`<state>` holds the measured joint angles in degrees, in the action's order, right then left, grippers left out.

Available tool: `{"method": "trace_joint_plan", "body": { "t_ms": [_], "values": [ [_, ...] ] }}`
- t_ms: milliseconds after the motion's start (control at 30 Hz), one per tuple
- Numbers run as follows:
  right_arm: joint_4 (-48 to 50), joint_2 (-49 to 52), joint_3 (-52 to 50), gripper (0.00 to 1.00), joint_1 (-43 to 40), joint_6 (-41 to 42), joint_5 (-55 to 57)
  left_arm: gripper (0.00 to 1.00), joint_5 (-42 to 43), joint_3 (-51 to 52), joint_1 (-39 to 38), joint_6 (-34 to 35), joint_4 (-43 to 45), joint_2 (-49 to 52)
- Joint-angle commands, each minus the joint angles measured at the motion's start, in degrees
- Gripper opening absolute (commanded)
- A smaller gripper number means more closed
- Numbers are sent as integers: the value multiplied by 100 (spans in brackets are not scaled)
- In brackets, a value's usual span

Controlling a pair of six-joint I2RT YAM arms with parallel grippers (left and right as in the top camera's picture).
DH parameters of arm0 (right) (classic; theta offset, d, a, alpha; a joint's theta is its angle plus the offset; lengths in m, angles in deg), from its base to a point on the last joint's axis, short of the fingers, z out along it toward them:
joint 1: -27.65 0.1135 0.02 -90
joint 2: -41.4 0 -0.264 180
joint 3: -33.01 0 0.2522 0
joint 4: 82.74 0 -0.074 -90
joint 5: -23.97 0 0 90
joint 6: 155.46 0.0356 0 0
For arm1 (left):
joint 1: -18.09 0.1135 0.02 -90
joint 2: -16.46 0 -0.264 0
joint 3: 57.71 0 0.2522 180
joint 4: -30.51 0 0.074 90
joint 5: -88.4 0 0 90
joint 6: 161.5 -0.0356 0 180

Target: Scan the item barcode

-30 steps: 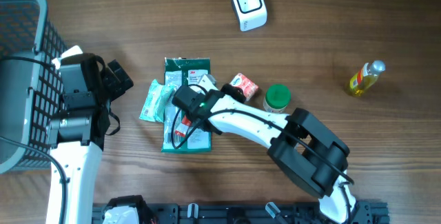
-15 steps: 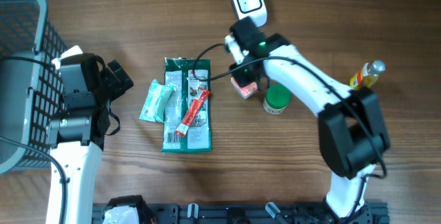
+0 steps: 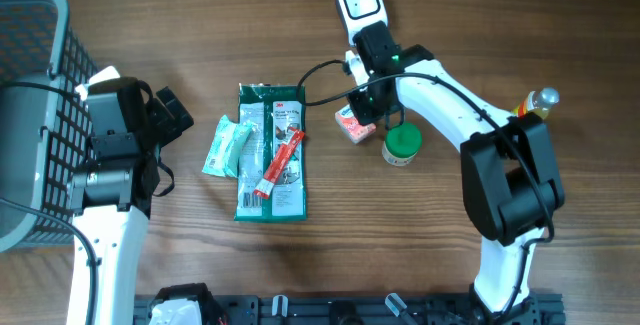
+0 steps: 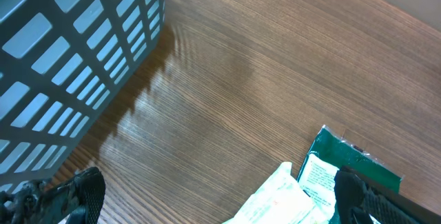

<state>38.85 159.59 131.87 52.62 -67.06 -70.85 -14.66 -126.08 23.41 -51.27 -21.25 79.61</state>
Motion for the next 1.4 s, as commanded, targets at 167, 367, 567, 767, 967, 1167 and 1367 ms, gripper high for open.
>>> {"method": "trace_joint_plan", "body": {
  "t_ms": [167,367,567,767,967,1167,1367],
  "values": [
    [-120,168,-37,32,13,13,-278,100,-72,-48,22,-50,4,-11],
    [-103,170,-33,24,24,7,-1379,100,-72,-48,22,-50,4,-11],
    [-129,173,-39,31,24,-118,-1005,100,-72,-48,22,-50,4,-11],
    [-90,199,-50,31,24,72,-708,100,-72,-48,22,-50,4,-11],
    [-101,245,-50,24,28,354,-870,100,-72,-48,22,-50,4,-11],
    [-48,249,-55,27,28,348,-916,100,-72,-48,22,-50,4,-11],
    [562,249,-540,19,28,369,-920,100,-72,-48,22,-50,4,-11]
  ]
}}
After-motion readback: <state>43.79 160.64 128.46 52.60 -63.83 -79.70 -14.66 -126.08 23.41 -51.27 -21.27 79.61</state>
